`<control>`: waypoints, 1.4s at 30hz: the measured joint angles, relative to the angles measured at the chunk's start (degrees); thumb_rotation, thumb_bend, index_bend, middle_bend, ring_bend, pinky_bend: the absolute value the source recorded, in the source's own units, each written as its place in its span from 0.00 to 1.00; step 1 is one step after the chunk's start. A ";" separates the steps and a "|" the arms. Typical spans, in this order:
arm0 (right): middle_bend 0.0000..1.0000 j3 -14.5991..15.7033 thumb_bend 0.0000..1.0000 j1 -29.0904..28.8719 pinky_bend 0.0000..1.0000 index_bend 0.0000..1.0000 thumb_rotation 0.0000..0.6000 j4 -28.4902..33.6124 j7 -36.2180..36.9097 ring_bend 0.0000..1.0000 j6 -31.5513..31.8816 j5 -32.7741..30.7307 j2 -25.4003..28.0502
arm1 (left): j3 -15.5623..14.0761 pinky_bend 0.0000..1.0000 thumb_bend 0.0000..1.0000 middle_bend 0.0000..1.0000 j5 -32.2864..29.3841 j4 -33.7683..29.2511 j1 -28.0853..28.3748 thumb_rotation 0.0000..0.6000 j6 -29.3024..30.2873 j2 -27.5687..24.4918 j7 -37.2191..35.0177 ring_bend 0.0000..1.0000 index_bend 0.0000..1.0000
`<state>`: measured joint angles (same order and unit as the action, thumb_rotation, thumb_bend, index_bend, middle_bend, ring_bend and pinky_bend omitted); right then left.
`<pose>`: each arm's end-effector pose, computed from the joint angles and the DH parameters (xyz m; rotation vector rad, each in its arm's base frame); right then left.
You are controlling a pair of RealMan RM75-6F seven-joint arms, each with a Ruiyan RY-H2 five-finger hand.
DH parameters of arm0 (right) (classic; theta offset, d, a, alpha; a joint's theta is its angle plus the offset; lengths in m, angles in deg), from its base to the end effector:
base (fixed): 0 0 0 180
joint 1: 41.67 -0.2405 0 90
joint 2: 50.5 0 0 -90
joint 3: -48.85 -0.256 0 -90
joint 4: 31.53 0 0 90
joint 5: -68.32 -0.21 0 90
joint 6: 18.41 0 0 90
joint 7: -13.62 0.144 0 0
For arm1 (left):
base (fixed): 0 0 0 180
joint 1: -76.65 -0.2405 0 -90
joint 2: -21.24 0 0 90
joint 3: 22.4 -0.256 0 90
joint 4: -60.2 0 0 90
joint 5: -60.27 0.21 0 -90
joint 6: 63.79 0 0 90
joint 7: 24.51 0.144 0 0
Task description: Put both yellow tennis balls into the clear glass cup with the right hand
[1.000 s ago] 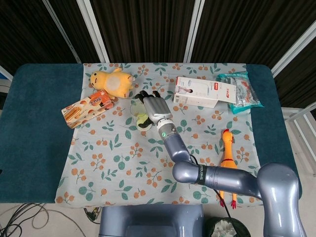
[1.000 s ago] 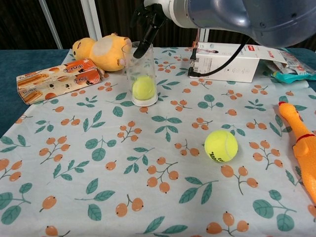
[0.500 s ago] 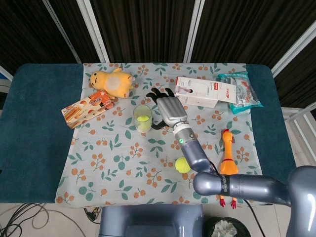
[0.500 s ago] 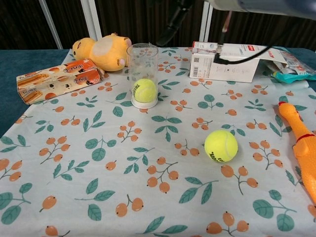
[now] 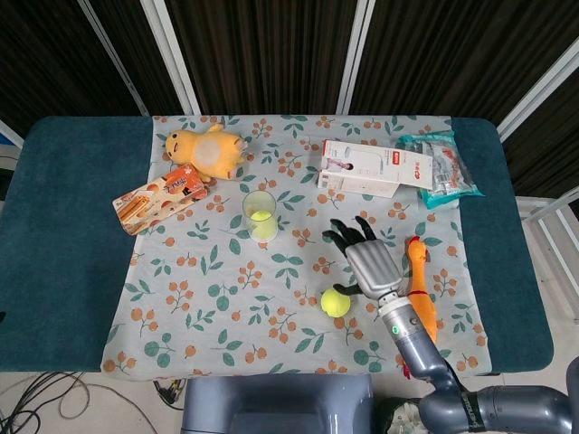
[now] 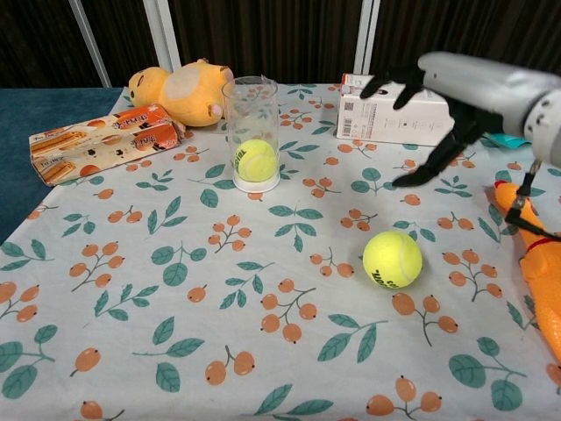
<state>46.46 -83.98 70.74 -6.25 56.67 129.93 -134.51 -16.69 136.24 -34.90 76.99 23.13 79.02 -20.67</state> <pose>-0.1270 -0.2954 0.0197 1.7261 -1.0150 1.1020 -0.3379 0.1627 0.2118 -1.1892 -0.8567 -0.7199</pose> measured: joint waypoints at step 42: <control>0.18 -0.15 0.19 7.59 0.03 0.24 1.00 -12.02 4.49 0.33 -13.64 1.65 -10.01 | -0.17 0.06 0.06 0.00 -1.16 -0.79 0.45 1.00 -1.26 -0.16 1.45 0.00 0.05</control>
<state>46.31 -76.38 58.73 -1.77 43.03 131.58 -144.52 -16.86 135.08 -35.69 77.44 21.87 78.86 -19.22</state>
